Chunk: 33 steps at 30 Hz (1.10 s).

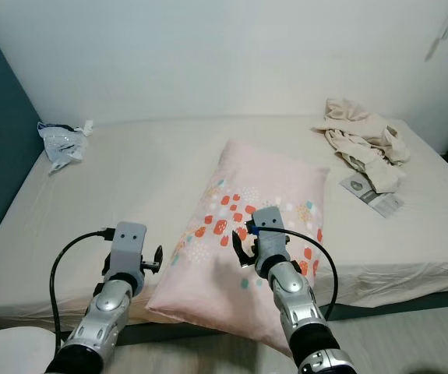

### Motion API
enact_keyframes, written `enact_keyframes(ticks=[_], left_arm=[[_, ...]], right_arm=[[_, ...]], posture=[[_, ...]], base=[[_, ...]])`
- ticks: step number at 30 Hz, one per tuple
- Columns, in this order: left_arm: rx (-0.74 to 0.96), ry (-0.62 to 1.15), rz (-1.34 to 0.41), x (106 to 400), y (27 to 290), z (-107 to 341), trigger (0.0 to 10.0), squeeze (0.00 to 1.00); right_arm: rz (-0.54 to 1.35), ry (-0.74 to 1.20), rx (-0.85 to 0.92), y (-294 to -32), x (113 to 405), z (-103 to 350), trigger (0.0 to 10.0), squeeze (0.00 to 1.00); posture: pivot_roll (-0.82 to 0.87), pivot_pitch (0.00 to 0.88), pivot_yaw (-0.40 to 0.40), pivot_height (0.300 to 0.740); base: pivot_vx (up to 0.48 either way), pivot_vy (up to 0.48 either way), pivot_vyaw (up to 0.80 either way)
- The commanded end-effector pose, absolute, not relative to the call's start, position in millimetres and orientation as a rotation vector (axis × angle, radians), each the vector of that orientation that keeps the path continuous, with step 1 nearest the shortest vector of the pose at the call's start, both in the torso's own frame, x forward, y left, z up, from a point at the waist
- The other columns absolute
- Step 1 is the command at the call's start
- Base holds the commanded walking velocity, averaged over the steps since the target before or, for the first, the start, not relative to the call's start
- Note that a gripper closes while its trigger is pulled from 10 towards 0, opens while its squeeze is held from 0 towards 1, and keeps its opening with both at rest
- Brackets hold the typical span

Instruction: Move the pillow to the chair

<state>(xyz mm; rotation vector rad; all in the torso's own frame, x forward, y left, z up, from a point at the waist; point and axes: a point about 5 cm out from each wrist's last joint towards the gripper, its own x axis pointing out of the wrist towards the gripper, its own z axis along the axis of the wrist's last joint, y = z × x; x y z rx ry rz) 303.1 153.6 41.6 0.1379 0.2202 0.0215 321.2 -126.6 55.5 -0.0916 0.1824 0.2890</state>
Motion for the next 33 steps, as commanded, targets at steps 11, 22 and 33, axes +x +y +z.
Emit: enact_keyframes(ticks=[11, 22, 33], left_arm=[[0.143, 0.246, 0.037, 299.9, 158.9, 36.7, 10.0, 0.0], [0.146, 0.24, 0.032, 300.4, 159.3, 37.6, 10.0, 0.0], [0.154, 0.237, 0.022, 302.6, 160.2, 39.2, 10.0, 0.0]], right_arm=[[0.298, 0.189, -0.098, -124.2, 319.9, 52.4, 10.0, 0.0], [0.294, 0.187, -0.095, -123.9, 319.8, 52.0, 10.0, 0.0], [0.262, 0.159, -0.038, -126.4, 321.1, 55.2, 10.0, 0.0]], posture=[[-0.05, 0.061, -0.052, 0.74], [-0.05, 0.058, -0.045, 0.74], [-0.05, 0.052, -0.031, 0.74]], base=[[0.0, 0.0, 0.8], [0.0, 0.0, 0.8], [0.0, 0.0, 0.58]])
